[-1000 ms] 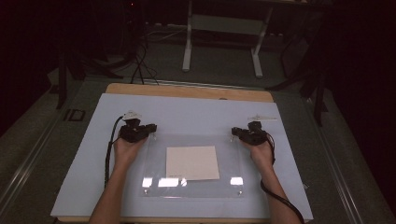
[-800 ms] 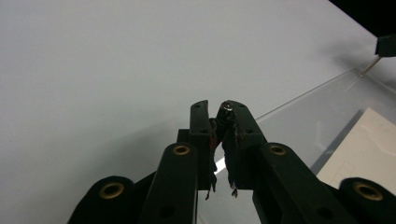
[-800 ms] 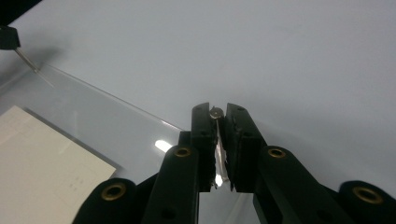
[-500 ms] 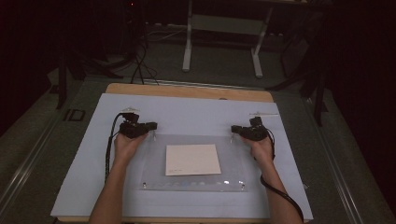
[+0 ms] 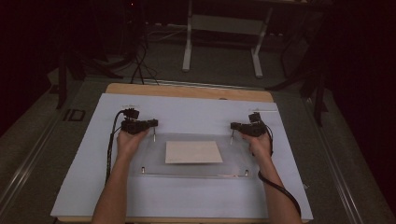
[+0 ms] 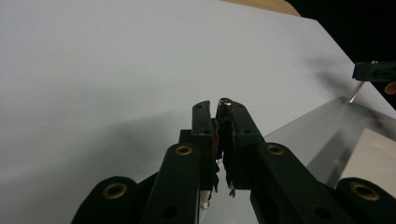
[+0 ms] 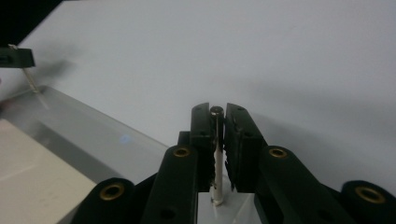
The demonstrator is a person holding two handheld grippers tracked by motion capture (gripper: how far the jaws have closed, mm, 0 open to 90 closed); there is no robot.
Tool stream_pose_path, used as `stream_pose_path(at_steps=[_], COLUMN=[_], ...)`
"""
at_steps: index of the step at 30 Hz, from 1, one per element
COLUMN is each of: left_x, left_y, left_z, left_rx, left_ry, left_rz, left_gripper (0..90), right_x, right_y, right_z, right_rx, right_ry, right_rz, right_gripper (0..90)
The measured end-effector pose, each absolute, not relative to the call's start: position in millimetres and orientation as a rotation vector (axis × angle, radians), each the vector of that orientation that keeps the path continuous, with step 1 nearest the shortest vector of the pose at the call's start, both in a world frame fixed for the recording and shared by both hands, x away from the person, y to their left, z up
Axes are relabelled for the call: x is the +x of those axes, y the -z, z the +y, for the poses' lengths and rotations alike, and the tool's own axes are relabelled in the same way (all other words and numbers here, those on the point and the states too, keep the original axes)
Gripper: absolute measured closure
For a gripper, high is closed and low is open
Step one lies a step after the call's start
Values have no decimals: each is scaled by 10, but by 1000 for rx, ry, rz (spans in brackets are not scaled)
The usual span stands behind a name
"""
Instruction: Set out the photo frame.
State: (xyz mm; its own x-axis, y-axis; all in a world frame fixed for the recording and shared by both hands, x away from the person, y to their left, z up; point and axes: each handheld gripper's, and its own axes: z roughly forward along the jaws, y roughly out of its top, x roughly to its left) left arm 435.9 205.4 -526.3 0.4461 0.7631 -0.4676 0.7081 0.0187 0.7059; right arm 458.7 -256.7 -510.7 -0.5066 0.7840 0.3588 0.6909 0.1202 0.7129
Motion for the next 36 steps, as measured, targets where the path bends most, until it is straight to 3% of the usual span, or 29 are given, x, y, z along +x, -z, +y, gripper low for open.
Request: stream_pose_path(at_steps=[12, 26, 31, 34, 36], left_x=[4412, 4423, 4435, 4447, 4449], left_y=[5273, 5278, 5287, 5296, 5297], left_z=[2020, 2016, 2012, 2012, 2010], left_rx=[1700, 1691, 1676, 1663, 1661], left_ry=[-82, -76, -70, -61, -61], left_rz=[1316, 1328, 1347, 1360, 1363], left_gripper=[853, 852, 853, 853, 853], right_x=[4386, 4051, 3902, 3794, 3734], right_y=[4852, 4433, 4221, 4128, 4073], right_z=[-2575, -2451, -2365, -2286, -2245], right_rx=[1320, 1162, 1105, 1037, 1024], right_ry=[-1160, -1298, -1327, -1322, -1317], right_rz=[2262, 2323, 2332, 2342, 2339], right_gripper=[609, 537, 449, 337, 335])
